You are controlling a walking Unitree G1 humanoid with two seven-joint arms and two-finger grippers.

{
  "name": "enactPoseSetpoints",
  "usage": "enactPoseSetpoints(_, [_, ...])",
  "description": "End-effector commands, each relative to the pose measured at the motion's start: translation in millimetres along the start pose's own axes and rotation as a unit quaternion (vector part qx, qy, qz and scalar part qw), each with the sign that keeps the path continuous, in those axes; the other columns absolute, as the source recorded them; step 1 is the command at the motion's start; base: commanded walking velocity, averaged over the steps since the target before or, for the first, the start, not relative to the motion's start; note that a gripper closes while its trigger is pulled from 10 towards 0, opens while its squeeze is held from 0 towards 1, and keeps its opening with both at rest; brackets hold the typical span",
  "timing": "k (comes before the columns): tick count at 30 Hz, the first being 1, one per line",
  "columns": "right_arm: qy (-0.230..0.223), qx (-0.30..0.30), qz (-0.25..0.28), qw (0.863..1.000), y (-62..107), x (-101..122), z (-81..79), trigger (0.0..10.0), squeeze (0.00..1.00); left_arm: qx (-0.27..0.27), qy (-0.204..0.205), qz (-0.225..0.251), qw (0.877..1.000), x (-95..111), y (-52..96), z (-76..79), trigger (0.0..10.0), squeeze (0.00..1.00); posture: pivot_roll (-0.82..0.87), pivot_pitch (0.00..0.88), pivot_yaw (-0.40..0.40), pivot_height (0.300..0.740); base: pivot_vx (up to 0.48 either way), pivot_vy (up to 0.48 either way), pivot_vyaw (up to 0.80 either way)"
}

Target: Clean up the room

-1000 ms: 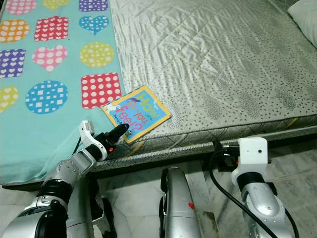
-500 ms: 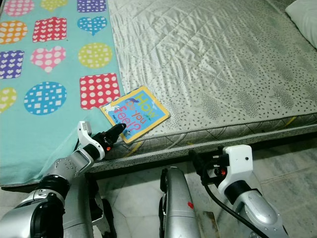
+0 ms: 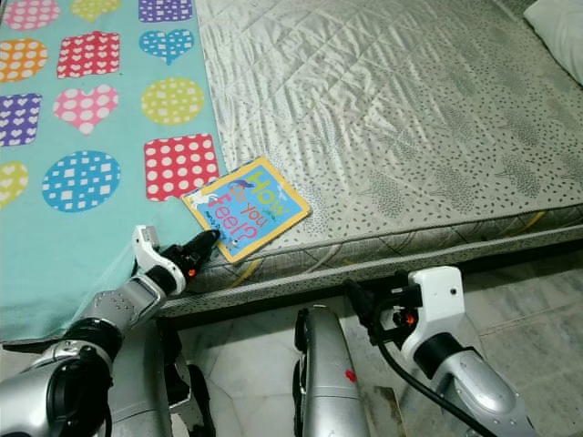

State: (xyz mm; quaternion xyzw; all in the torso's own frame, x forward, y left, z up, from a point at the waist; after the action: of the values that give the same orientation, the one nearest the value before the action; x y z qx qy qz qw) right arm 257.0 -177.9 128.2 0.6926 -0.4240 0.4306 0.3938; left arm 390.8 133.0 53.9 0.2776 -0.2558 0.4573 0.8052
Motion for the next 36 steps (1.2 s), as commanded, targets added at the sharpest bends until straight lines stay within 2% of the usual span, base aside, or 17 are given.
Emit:
enactPoseSetpoints(1, [-0.002,0.002,-0.009,1.0,3.8,-3.7,-2.0,10.0,0.0,0.045,-0.005,-0.025,0.999,-12.3,9.9,-21.2,8.5,0.0,-0.2,0.302,-0.039,0.571,0.0,0.0,0.0])
enactPoseSetpoints(2, [-0.001,0.002,-0.009,1.0,4.0,-3.9,-2.2,10.0,0.0,0.048,-0.009,-0.026,0.998,-11.6,9.9,-21.8,10.0,0.0,-0.2,0.303,-0.039,0.571,0.0,0.0,0.0])
enactPoseSetpoints(5, [0.001,-0.002,-0.006,1.0,4.8,-4.3,-2.5,10.0,0.0,0.034,-0.018,-0.024,0.999,-3.8,3.1,-11.2,10.0,0.0,-0.2,0.305,-0.034,0.571,0.0,0.0,0.0])
enactPoseSetpoints(11, [0.003,-0.008,0.0,1.0,3.3,-2.5,-2.3,10.0,0.0,0.019,-0.031,-0.027,0.999,-1.8,-7.1,4.4,10.0,0.0,-0.2,0.305,-0.031,0.571,0.0,0.0,0.0])
enactPoseSetpoints(23, [0.007,-0.018,0.013,1.0,1.7,0.9,-1.1,10.0,0.0,-0.001,-0.043,-0.021,0.999,0.1,-17.5,22.3,10.0,0.0,-0.21,0.294,-0.017,0.571,0.0,0.0,0.0])
enactPoseSetpoints(24, [0.008,-0.019,0.015,1.0,1.0,1.5,-1.0,10.0,0.0,-0.003,-0.043,-0.02,0.999,0.2,-19.2,25.0,0.0,0.0,-0.21,0.292,-0.015,0.571,0.0,0.0,0.0])
enactPoseSetpoints(31, [0.01,-0.028,0.021,0.999,0.8,2.8,1.0,10.0,0.0,-0.023,-0.044,-0.017,0.999,0.8,-22.7,34.5,0.0,0.0,-0.21,0.287,-0.011,0.571,0.0,0.0,0.0])
enactPoseSetpoints(36, [0.012,-0.032,0.023,0.999,-0.4,3.1,2.5,10.0,0.0,-0.025,-0.046,-0.017,0.999,-0.2,-22.6,34.6,0.0,0.0,-0.21,0.283,-0.012,0.571,0.0,0.0,0.0])
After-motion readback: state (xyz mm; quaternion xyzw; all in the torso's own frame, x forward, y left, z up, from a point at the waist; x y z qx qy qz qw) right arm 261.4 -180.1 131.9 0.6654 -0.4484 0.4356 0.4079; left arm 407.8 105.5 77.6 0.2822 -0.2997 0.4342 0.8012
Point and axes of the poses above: a point about 5 cm out from each wrist's last joint towards the gripper, its own y axis pointing back from the gripper into the wrist, its own x axis along the axis of the wrist's last joint, z = x × y, the point moved 5 cm from there along -y, pointing out of the wrist towards the gripper, and after that the axes turned 14 degrees about -y, right-handed, at the moved point
